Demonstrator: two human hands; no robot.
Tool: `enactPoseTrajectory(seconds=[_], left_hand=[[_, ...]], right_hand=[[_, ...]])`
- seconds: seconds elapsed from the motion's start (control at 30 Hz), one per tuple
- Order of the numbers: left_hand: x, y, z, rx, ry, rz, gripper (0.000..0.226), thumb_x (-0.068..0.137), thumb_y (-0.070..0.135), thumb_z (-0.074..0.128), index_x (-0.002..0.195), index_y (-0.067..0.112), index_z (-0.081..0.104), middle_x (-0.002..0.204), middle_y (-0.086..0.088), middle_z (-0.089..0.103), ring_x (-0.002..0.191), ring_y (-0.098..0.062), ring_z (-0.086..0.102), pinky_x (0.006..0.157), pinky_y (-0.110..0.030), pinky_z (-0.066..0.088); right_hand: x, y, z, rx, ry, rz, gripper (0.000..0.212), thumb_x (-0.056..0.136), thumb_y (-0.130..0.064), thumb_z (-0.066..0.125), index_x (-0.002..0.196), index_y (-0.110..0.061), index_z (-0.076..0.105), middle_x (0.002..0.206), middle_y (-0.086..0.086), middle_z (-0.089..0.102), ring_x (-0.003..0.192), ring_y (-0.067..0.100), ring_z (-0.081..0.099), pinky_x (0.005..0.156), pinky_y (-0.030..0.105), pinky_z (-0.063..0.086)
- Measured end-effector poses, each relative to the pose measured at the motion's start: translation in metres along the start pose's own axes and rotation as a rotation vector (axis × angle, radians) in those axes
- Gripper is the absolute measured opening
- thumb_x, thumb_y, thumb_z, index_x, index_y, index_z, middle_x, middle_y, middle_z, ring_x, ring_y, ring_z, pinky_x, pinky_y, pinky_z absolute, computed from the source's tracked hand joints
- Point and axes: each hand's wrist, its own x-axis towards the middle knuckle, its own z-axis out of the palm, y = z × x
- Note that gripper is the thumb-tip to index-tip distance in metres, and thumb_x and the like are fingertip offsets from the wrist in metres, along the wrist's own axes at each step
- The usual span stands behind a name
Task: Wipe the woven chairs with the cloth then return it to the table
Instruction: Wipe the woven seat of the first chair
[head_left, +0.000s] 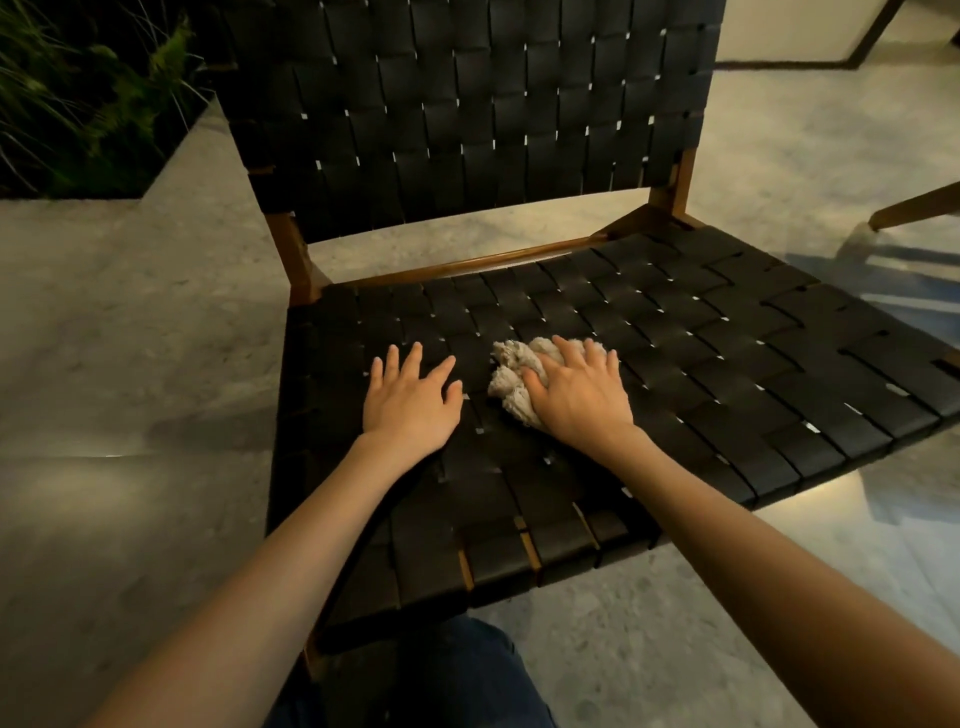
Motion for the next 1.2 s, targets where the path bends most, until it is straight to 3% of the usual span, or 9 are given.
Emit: enactPoseTrajectory(seconds=[0.23, 0.5, 0.7, 0.93, 1.1, 1.2], left_hand=[[0.046, -0.002, 0.008, -0.002, 0.066, 0.033, 0.053, 0.100, 0.045, 0.023, 0.150, 0.029, 0.016, 0.159, -0.005, 0.006, 0.146, -0.028, -0.001, 0.117, -0.042, -0.001], [0.089, 0.007, 0.018, 0.035, 0.107, 0.008, 0.053, 0.099, 0.046, 0.019, 0.149, 0.030, 0.018, 0.159, -0.009, 0.003, 0.143, -0.041, -0.007, 0.117, -0.049, -0.003], [0.094, 0.007, 0.025, 0.012, 0.159, 0.002, 0.053, 0.098, 0.048, 0.020, 0.149, 0.037, 0.011, 0.159, -0.011, 0.000, 0.143, -0.042, -0.007, 0.115, -0.049, -0.006], [0.091, 0.009, 0.020, -0.027, 0.144, 0.008, 0.052, 0.099, 0.046, 0.022, 0.149, 0.035, 0.016, 0.159, -0.012, 0.002, 0.143, -0.043, -0.007, 0.116, -0.050, -0.004], [0.082, 0.011, 0.012, -0.035, 0.116, 0.009, 0.052, 0.100, 0.044, 0.023, 0.150, 0.031, 0.017, 0.159, -0.012, 0.006, 0.144, -0.040, -0.003, 0.118, -0.048, 0.000], [0.070, 0.018, 0.007, -0.024, 0.041, -0.005, 0.056, 0.099, 0.049, 0.024, 0.150, 0.030, 0.014, 0.159, -0.013, 0.002, 0.144, -0.038, -0.005, 0.117, -0.049, -0.002]], right_hand=[[0.108, -0.016, 0.028, 0.030, 0.051, -0.045, 0.054, 0.099, -0.052, 0.019, 0.148, -0.031, 0.028, 0.158, 0.006, 0.017, 0.145, 0.037, 0.007, 0.116, 0.054, 0.002], [0.185, -0.022, 0.037, 0.058, 0.160, -0.132, 0.051, 0.099, -0.051, 0.025, 0.141, -0.029, 0.043, 0.151, 0.007, 0.034, 0.141, 0.033, 0.021, 0.117, 0.050, 0.010], [0.208, 0.001, 0.030, 0.021, 0.194, -0.020, 0.049, 0.100, -0.046, 0.027, 0.137, -0.023, 0.048, 0.149, 0.007, 0.037, 0.139, 0.030, 0.026, 0.117, 0.050, 0.010], [0.184, 0.002, 0.023, 0.061, 0.156, -0.114, 0.048, 0.100, -0.040, 0.030, 0.140, -0.020, 0.046, 0.152, 0.010, 0.033, 0.139, 0.029, 0.026, 0.117, 0.040, 0.013], [0.125, 0.015, 0.010, 0.102, 0.048, -0.148, 0.048, 0.101, -0.036, 0.034, 0.144, -0.016, 0.040, 0.151, 0.010, 0.034, 0.140, 0.026, 0.026, 0.119, 0.035, 0.009], [0.075, 0.022, 0.000, 0.107, 0.007, -0.115, 0.047, 0.100, -0.037, 0.035, 0.140, -0.015, 0.046, 0.151, 0.008, 0.035, 0.139, 0.024, 0.028, 0.117, 0.034, 0.013]])
